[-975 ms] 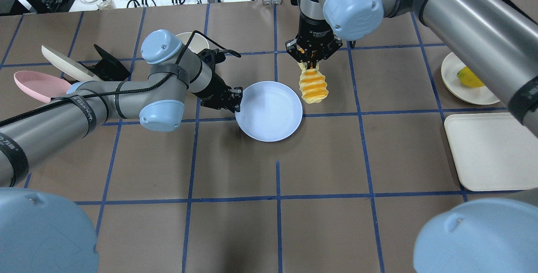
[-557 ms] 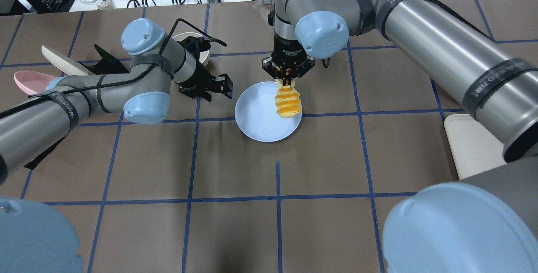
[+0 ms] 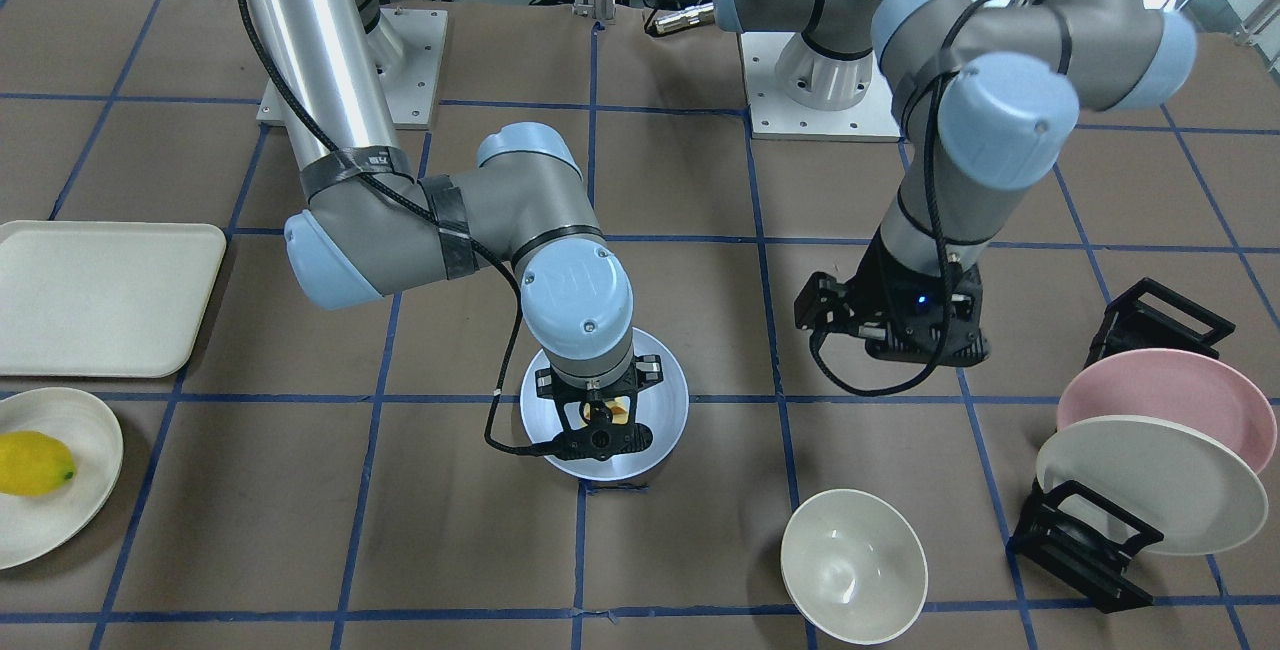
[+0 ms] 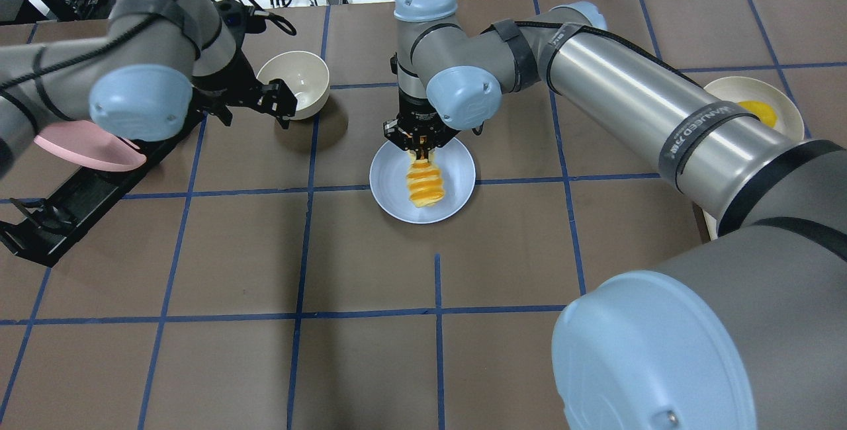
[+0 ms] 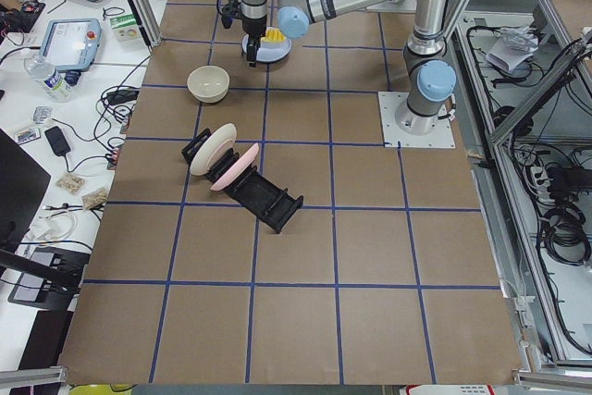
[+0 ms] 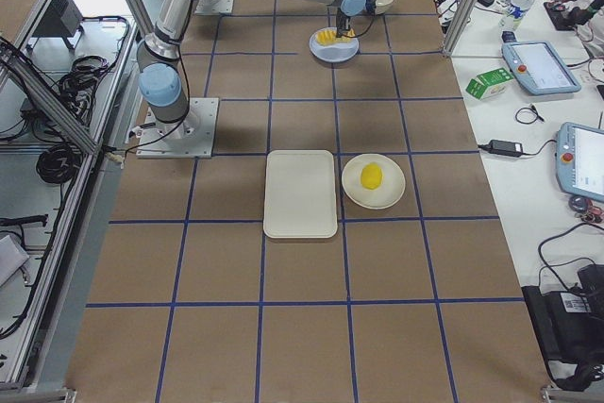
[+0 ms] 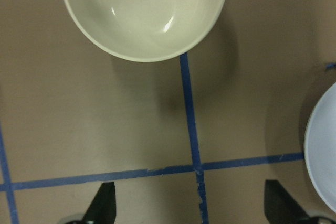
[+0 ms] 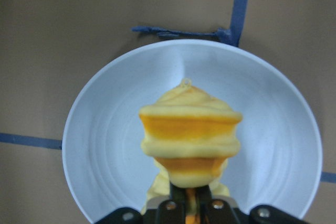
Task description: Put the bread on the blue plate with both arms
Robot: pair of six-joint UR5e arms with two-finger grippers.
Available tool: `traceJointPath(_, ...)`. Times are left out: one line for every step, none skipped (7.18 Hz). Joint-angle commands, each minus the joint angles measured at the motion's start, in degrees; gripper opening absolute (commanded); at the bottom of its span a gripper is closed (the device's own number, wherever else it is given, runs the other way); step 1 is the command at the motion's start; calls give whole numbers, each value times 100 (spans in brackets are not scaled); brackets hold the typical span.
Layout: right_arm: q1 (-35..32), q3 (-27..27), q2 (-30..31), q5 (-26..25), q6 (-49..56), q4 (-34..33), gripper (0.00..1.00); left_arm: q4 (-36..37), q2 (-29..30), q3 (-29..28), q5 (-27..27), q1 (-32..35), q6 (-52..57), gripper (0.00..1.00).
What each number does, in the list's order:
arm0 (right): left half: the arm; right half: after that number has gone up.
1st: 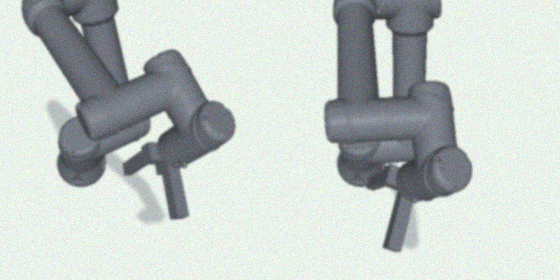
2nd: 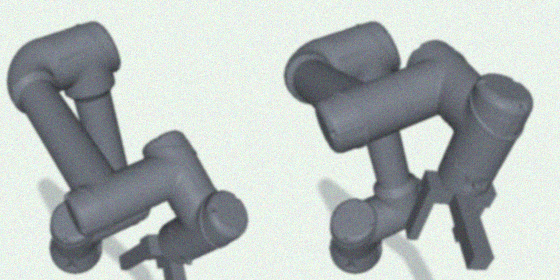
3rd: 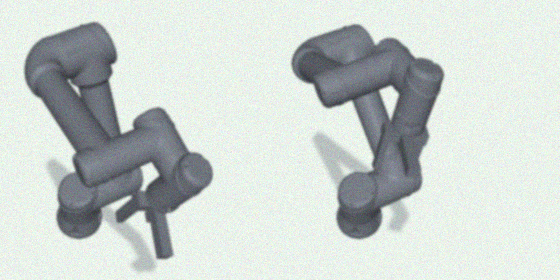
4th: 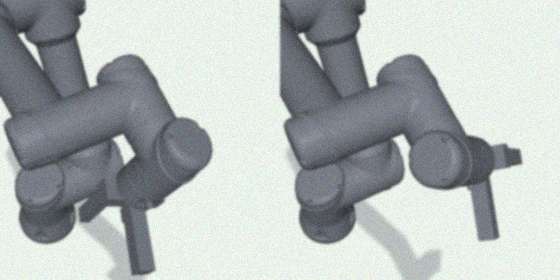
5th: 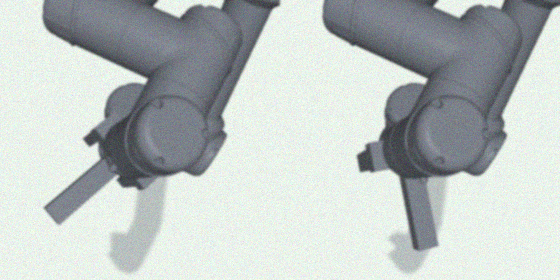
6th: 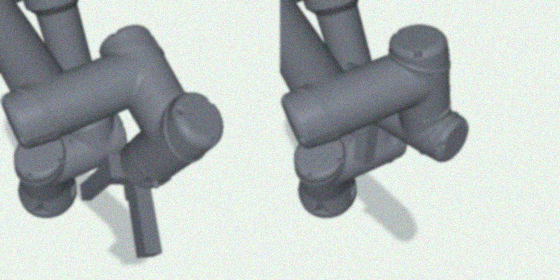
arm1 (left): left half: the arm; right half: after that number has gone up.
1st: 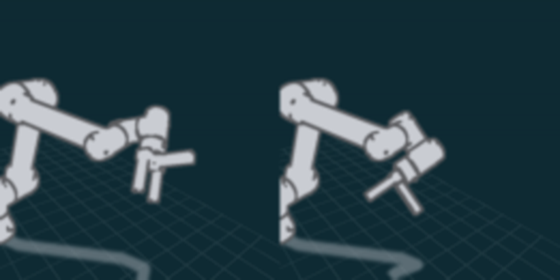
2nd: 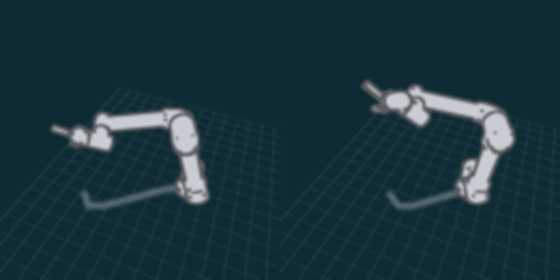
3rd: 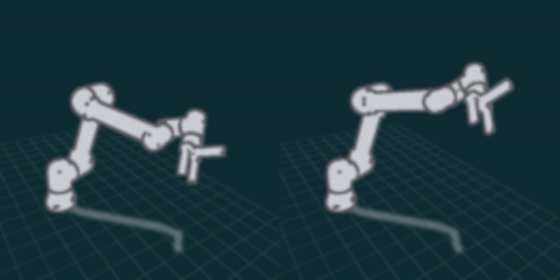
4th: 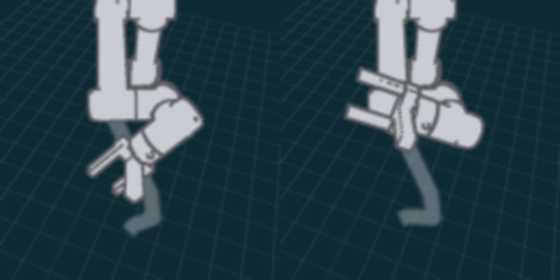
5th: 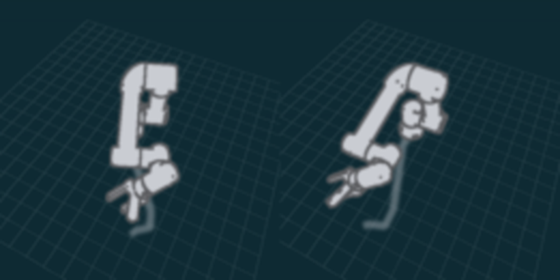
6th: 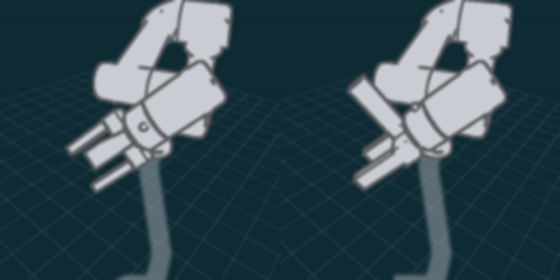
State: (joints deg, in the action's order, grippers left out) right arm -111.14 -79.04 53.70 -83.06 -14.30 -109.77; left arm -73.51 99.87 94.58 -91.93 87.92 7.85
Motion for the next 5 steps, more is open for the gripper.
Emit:
traceJointPath(-118, -260, -88, -78, 49, -465, 78, -1905, -677, -895, -115, 32, -55, 100)
traceJointPath(-118, -288, -44, -97, 59, -466, 100, -2208, -906, -933, -115, 32, -64, 100)
traceJointPath(-110, -288, -18, -106, 68, -466, 100, -2255, -1065, -907, -115, 23, -73, 100)
traceJointPath(-101, -244, 122, -106, 85, -362, 100, -2264, -1066, -802, -98, 23, -213, 100)
traceJointPath(-40, -270, 323, -114, 85, -160, 100, -2247, -1084, -679, -97, 23, -284, 100)
